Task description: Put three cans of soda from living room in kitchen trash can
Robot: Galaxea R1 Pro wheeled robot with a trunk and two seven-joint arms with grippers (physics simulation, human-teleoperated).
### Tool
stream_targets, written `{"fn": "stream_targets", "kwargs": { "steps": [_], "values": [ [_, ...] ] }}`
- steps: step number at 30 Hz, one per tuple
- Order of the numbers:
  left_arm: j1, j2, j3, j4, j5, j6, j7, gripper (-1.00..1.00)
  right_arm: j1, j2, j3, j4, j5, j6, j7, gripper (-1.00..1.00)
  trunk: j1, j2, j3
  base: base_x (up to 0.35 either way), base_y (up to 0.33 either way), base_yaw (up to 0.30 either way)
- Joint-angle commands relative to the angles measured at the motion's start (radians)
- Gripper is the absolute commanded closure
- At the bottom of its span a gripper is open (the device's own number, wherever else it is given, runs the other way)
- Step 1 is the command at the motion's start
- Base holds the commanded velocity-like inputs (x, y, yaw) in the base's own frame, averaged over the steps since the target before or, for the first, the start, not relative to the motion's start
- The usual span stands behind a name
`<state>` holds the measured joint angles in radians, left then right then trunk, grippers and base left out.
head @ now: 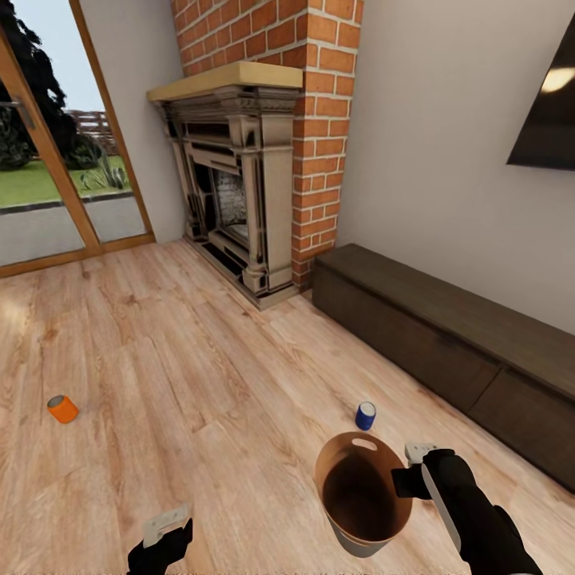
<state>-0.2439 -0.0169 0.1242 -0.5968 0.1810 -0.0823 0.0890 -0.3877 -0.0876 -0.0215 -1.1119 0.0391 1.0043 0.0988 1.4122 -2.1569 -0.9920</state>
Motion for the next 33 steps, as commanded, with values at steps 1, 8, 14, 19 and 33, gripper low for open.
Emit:
{"fn": "stream_targets", "kwargs": {
  "steps": [1,8,14,19,33],
  "values": [
    [0.0,0.0,0.0,0.0,0.0,0.0,0.0,-1.0,0.0,0.0,0.0,0.0,-0.017,0.0,0.005,1.0,0.0,0.0,-0.002,0.0,0.0,0.0],
    [0.0,0.0,0.0,0.0,0.0,0.0,0.0,-1.0,0.0,0.0,0.0,0.0,-0.017,0.0,0.005,1.0,0.0,0.0,-0.013,0.0,0.0,0.0],
    [0.0,0.0,0.0,0.0,0.0,0.0,0.0,-1.0,0.0,0.0,0.0,-0.001,-0.017,0.0,0.005,1.0,0.0,0.0,-0.022,0.0,0.0,0.0],
    [0.0,0.0,0.0,0.0,0.0,0.0,-0.001,-1.0,-0.001,0.0,0.0,-0.019,-0.016,0.0,0.005,1.0,0.0,0.0,-0.03,0.0,0.0,0.0],
    [0.0,0.0,0.0,0.0,0.0,0.0,0.0,-1.0,-0.002,0.001,0.001,-0.097,-0.018,0.002,0.005,1.0,0.0,0.0,-0.053,0.0,0.0,0.0]
  ]
}}
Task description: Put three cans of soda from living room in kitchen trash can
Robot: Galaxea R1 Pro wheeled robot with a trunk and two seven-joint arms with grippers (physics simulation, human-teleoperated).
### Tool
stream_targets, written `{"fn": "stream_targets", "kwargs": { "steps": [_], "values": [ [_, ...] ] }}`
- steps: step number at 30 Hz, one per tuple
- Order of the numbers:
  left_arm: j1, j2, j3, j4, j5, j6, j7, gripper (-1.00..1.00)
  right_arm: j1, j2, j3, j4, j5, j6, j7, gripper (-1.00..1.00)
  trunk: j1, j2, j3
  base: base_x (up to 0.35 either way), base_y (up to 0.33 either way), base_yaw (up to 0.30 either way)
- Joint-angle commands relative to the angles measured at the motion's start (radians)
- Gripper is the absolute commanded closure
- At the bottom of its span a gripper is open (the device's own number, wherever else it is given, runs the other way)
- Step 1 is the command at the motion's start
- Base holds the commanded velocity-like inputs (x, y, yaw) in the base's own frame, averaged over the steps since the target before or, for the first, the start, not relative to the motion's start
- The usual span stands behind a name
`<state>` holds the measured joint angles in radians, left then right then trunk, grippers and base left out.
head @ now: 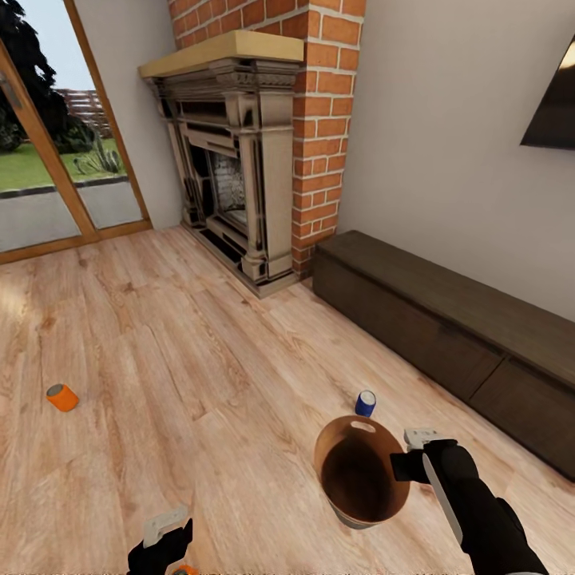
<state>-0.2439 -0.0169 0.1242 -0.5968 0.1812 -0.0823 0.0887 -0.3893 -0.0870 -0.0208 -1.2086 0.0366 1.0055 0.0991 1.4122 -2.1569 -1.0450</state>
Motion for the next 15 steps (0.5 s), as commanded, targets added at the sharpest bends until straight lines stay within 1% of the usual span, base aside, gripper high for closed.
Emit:
{"fn": "stream_targets", "kwargs": {
  "steps": [1,10,15],
  "values": [
    [0.0,0.0,0.0,0.0,0.0,0.0,0.0,-1.0,0.0,0.0,0.0,-0.001,-0.015,0.001,0.005,1.0,0.0,0.0,-0.002,0.0,0.0,0.0],
    [0.0,0.0,0.0,0.0,0.0,-0.001,0.0,-1.0,0.0,0.001,0.001,-0.001,-0.015,0.0,0.005,1.0,0.0,0.0,-0.016,0.0,0.0,0.0],
    [0.0,0.0,0.0,0.0,0.0,0.0,0.0,-1.0,0.0,0.0,0.037,-0.002,-0.015,0.0,0.005,1.0,0.0,0.0,-0.024,0.0,0.0,0.0]
  ]
}}
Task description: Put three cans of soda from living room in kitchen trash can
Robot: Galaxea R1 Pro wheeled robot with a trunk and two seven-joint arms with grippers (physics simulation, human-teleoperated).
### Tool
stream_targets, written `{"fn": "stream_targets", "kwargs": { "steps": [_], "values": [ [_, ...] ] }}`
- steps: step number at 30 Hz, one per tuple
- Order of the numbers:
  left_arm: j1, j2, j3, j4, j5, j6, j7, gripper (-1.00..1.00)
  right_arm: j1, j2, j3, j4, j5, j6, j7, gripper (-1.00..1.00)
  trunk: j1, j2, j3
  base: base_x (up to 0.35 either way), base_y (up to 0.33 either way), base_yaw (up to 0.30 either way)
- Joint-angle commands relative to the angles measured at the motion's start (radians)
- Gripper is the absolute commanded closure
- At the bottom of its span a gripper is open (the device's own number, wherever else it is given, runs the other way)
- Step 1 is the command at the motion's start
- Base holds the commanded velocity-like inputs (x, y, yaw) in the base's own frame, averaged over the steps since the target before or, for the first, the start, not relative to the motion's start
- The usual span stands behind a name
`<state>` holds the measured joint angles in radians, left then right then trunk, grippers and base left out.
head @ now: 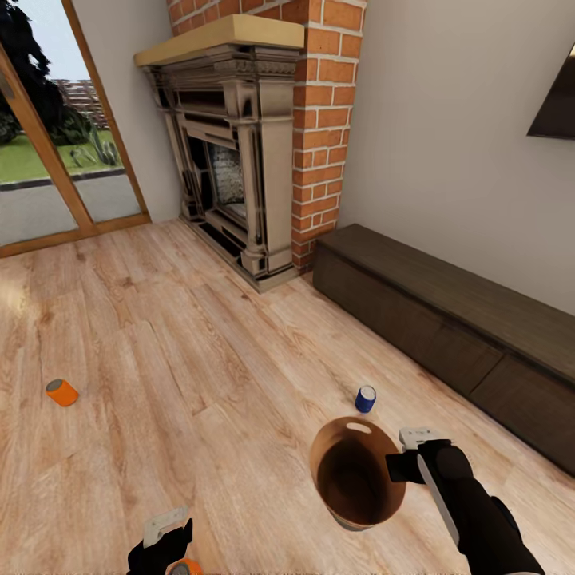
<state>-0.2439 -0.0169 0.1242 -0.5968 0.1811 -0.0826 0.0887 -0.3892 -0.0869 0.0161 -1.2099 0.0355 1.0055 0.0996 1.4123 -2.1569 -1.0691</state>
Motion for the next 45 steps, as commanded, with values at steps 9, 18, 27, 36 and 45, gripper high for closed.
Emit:
{"fn": "stream_targets", "kwargs": {
  "steps": [9,18,27,36,45],
  "values": [
    [0.0,0.0,0.0,0.0,0.0,0.0,-0.001,-1.0,0.0,0.0,0.018,0.0,-0.014,0.001,0.005,1.0,0.0,0.0,-0.014,0.0,0.0,0.0],
    [0.0,0.0,0.0,0.0,0.0,0.0,-0.001,-1.0,0.0,0.0,0.019,0.0,-0.014,0.0,0.005,1.0,0.015,-0.028,-0.041,0.0,0.0,0.0],
    [0.0,0.0,0.0,0.001,0.0,0.0,-0.001,-1.0,0.0,0.0,0.019,0.0,-0.014,0.0,0.005,1.0,0.042,-0.077,-0.078,0.0,0.0,0.0],
    [0.0,0.0,0.0,0.001,0.0,0.0,-0.001,-1.0,0.0,0.0,0.019,0.0,-0.014,0.0,0.005,1.0,0.05,-0.091,-0.093,0.0,0.0,0.0],
    [0.0,0.0,0.0,0.002,0.0,0.001,-0.001,-1.0,0.0,0.0,0.019,0.0,-0.014,0.0,0.005,1.0,0.08,-0.147,-0.127,0.0,0.0,0.0]
  ]
}}
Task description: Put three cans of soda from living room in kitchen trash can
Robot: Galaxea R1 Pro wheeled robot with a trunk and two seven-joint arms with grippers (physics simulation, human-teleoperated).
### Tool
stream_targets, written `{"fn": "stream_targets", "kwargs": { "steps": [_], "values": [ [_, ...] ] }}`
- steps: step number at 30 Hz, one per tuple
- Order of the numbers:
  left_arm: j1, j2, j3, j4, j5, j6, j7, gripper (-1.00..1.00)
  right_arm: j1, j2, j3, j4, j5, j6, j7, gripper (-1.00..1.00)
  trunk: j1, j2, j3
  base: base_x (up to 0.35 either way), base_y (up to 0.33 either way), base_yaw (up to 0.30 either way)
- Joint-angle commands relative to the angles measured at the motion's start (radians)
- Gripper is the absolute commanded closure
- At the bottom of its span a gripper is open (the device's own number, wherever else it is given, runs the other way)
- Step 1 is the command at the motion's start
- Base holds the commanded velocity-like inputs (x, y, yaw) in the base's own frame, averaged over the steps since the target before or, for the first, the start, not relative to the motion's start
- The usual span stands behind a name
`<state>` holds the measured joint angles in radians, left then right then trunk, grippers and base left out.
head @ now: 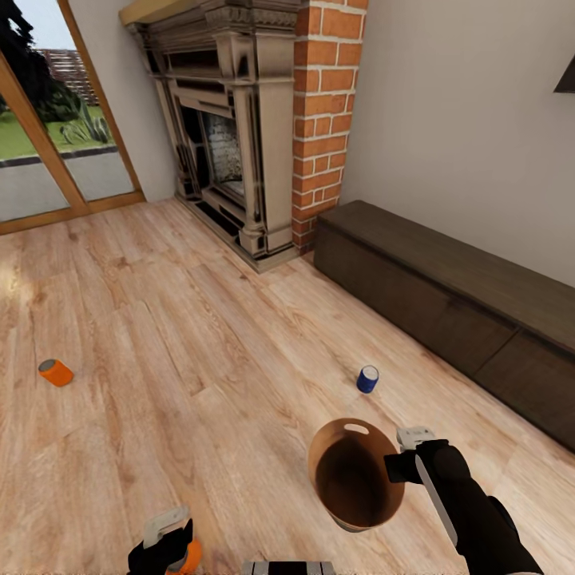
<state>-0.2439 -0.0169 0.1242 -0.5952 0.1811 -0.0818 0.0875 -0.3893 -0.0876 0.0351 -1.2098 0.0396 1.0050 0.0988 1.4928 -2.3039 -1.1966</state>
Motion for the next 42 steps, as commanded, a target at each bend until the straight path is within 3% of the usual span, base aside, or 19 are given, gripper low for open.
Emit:
{"fn": "stream_targets", "kwargs": {
  "steps": [1,12,19,32,42],
  "values": [
    [0.0,0.0,0.0,0.0,0.0,0.0,0.0,-1.0,0.0,0.0,0.0,0.0,-0.018,0.001,0.006,1.0,0.0,0.0,-0.001,0.0,0.0,0.0],
    [0.0,0.0,0.0,0.0,0.0,-0.001,0.0,-1.0,0.0,0.0,0.0,0.0,-0.018,0.0,0.005,1.0,0.0,0.0,-0.009,0.0,0.0,0.0],
    [0.0,0.0,0.0,0.0,0.0,0.0,0.0,-1.0,0.0,0.0,0.001,0.0,-0.018,0.0,0.005,1.0,0.027,-0.049,-0.033,0.0,0.0,0.0],
    [-0.001,-0.001,-0.001,-0.003,0.0,0.003,0.001,-1.0,0.0,0.001,0.002,0.0,-0.018,0.0,0.005,1.0,0.027,-0.049,-0.041,0.0,0.0,0.0],
    [-0.075,0.006,-0.002,0.049,0.0,0.009,0.003,-1.0,0.0,0.0,0.002,0.0,-0.018,0.0,0.005,1.0,0.027,-0.049,-0.042,0.0,0.0,0.0]
  ]
}}
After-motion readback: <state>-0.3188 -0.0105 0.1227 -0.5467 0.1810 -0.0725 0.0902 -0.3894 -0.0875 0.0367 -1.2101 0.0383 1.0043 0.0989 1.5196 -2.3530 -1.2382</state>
